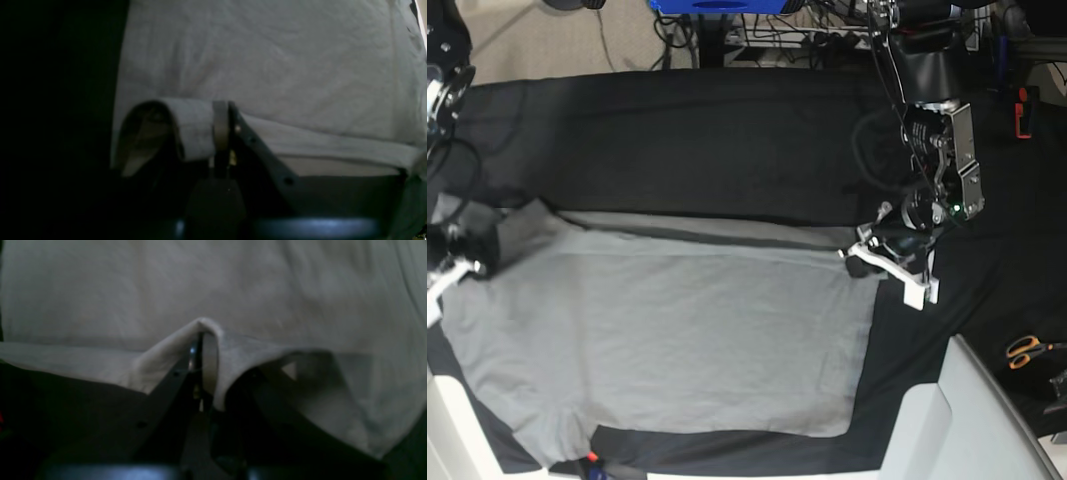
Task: Fold the T-shirt properly
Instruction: 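Lower the folded edge onto the shirt and open both grippers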
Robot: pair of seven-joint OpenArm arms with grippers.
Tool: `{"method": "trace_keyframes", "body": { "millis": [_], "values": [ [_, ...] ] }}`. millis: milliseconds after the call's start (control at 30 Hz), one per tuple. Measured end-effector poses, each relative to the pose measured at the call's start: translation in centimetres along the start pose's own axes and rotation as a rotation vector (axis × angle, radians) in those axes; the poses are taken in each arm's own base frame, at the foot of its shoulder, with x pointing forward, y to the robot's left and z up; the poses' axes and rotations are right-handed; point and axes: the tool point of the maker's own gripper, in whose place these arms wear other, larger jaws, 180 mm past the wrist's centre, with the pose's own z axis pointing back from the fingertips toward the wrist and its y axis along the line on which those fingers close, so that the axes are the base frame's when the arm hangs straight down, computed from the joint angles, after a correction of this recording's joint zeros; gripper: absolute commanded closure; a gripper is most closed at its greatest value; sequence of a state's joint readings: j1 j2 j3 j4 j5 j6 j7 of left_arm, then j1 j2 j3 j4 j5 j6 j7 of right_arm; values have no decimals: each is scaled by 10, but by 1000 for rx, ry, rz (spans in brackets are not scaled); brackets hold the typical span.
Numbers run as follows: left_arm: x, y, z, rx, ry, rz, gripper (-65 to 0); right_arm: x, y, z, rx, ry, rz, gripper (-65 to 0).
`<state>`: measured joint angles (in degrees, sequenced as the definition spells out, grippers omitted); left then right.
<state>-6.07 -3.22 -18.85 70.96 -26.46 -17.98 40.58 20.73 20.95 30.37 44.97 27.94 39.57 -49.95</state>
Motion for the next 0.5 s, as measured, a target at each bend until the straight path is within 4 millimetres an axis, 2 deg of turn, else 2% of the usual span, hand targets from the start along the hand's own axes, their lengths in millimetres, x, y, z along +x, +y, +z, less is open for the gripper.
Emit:
{"method": "trace_keyframes", "body": {
  "millis": [133, 333, 500],
  "values": [
    [5, -1, -2, -2, -5, -1, 0, 7, 5, -8, 18, -8, -3, -2],
    [-4, 3, -10, 3, 31, 23, 0, 14, 11, -14, 21, -27, 41, -2],
    [15, -4, -13, -11, -1, 15, 0, 26, 19, -17, 28, -51, 72, -2]
  ]
}}
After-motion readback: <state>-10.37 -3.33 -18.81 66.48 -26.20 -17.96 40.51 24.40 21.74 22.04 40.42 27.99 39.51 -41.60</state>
